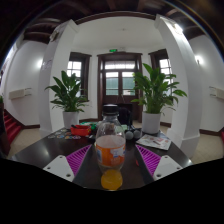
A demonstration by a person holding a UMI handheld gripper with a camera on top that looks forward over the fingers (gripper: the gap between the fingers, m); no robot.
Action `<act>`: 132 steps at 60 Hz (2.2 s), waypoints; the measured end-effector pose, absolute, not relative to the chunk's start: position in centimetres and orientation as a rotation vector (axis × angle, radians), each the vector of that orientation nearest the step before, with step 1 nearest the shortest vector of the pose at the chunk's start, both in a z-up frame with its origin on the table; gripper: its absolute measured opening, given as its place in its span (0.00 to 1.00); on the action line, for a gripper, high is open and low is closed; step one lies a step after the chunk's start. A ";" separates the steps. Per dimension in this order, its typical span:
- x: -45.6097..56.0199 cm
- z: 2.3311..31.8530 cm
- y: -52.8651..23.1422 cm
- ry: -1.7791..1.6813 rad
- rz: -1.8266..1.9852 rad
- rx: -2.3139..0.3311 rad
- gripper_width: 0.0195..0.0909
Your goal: Pour water
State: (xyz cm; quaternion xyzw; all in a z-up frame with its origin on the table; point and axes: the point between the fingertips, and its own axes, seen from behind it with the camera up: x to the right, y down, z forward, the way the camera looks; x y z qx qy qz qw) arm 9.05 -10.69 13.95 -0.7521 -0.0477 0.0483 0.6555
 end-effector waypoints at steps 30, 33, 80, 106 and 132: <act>7.8 13.5 -7.0 -0.082 0.107 -1.670 0.25; 7.8 13.4 -6.8 -0.103 0.107 -1.668 0.21; 15.7 14.2 2.0 -1.211 -0.988 -1.523 0.22; 16.6 14.3 6.0 -1.718 -1.526 -1.104 0.23; 16.7 17.7 4.6 -1.293 -1.094 -1.404 0.23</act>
